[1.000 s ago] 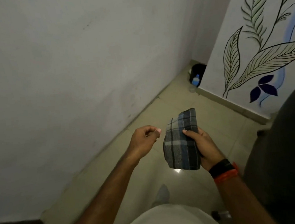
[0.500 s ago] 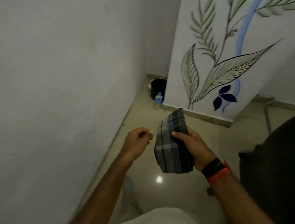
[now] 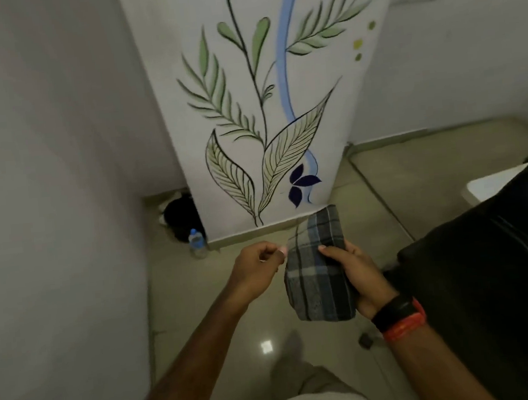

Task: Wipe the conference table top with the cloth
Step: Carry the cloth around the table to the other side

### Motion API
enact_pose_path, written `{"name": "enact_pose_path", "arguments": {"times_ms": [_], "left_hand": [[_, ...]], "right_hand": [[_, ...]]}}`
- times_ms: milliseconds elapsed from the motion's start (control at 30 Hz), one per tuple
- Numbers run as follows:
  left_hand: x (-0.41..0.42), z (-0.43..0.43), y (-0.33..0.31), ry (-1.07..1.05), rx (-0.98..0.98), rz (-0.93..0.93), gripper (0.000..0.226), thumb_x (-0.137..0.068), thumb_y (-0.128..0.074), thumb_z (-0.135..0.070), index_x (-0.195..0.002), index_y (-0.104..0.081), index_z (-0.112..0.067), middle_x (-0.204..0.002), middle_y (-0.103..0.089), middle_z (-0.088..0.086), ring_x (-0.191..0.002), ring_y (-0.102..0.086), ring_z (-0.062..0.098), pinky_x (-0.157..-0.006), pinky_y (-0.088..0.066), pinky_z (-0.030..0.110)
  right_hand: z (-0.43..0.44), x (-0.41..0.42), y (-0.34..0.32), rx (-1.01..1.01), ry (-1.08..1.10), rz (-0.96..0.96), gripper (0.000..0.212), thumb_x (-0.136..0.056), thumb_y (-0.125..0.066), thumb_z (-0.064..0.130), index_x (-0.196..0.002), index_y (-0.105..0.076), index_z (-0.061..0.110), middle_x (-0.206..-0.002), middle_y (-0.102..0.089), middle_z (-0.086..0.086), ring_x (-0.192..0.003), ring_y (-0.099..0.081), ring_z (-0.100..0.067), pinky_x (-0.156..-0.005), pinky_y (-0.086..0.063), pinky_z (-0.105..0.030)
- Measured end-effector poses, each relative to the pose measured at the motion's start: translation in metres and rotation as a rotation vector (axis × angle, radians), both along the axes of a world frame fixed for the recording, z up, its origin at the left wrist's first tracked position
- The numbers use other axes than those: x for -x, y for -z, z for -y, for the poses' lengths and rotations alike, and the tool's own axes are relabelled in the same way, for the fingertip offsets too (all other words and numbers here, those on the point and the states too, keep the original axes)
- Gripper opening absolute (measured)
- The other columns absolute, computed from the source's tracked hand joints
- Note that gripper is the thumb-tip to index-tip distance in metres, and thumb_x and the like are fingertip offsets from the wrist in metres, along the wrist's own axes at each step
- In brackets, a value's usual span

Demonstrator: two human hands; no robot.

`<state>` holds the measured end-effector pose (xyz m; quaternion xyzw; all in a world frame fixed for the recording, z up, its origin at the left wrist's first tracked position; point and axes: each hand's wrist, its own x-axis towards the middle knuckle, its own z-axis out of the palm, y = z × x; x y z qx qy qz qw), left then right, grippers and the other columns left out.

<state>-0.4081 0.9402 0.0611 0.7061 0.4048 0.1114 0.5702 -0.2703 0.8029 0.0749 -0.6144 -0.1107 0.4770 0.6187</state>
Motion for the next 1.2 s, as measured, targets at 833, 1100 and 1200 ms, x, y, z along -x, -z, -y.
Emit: {"name": "enact_pose_path", "arguments": {"times_ms": [833,1100,1200], "left_hand": [[-0.526,-0.199,-0.015,0.56,0.475,-0.027,0.037,-0.095,-0.063,-0.039,-0.115,-0.068,-0.009,-0.108,-0.074,0.012,-0.094,-0.07,0.021,-0.073,-0.058,0.025],[-0.661,-0.191,-0.013,0.85,0.359,0.005,0.023,-0.088,-0.073,-0.014,-0.111,-0.068,-0.012,-0.096,-0.074,0.005,-0.082,-0.071,0.016,-0.066,-0.058,0.028],[-0.703,-0.173,-0.011,0.984,0.22,0.036,0.018,-0.087,-0.073,-0.012,-0.104,-0.07,-0.016,-0.095,-0.074,0.005,-0.087,-0.072,0.022,-0.068,-0.06,0.032]], "right_hand": [[-0.151,-0.372,0.007,-0.097,0.602,-0.027,0.03,-0.096,-0.062,0.017,-0.126,-0.066,0.015,-0.118,-0.075,-0.011,-0.105,-0.073,-0.028,-0.079,-0.059,-0.034],[-0.151,-0.444,0.011,-0.047,0.98,0.07,0.024,-0.097,-0.061,0.013,-0.117,-0.072,0.01,-0.115,-0.076,-0.012,-0.108,-0.072,-0.031,-0.093,-0.056,-0.046],[-0.139,-0.468,0.021,-0.027,1.123,0.071,0.023,-0.096,-0.063,0.009,-0.118,-0.072,0.009,-0.114,-0.076,-0.011,-0.109,-0.072,-0.029,-0.093,-0.058,-0.046]]}}
